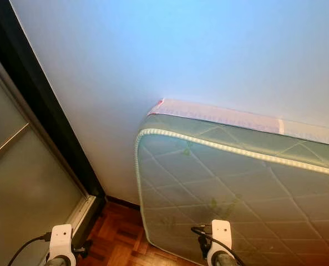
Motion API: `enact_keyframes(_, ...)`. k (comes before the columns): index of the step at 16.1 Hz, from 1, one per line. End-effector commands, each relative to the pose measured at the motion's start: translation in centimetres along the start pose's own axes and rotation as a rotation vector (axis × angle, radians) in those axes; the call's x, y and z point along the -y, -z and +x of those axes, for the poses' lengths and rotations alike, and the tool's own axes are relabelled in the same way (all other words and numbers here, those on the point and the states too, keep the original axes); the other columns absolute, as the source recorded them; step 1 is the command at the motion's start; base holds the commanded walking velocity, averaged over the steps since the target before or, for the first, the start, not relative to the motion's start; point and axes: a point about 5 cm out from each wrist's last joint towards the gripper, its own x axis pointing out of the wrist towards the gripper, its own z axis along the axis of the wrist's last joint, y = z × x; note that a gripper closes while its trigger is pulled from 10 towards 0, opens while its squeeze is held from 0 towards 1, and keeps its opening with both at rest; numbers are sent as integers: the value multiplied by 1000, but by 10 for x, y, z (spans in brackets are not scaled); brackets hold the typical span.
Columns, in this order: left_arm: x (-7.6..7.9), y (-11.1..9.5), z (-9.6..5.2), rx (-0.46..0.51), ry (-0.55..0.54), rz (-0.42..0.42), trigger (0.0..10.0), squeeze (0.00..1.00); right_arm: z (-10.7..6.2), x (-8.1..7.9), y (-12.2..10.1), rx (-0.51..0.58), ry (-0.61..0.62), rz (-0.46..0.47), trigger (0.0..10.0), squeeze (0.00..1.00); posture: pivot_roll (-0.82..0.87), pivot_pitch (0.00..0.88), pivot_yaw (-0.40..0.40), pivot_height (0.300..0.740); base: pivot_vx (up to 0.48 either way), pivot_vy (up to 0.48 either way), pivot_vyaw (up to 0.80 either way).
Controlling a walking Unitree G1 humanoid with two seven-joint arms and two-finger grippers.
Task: Clean up the room
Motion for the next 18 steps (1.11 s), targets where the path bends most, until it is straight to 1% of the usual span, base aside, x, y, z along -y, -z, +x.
enact_keyframes(1,14,-30,11,-39,153,8,10000,0,5,10,-29,15,-59,77,10000,0,211,0,-77,740,0,0,0)
enact_keyframes(8,14,-27,11,-46,161,31,10000,0,4,12,-26,8,-55,89,10000,0,214,0,-70,740,0,0,0)
enact_keyframes(10,14,-27,10,-47,163,30,10000,0,4,12,-25,2,-60,72,10000,0,214,0,-71,740,0,0,0)
enact_keyframes(18,13,-22,9,-60,161,39,10000,0,4,12,-24,1,-68,66,10000,0,211,0,-66,740,0,0,0)
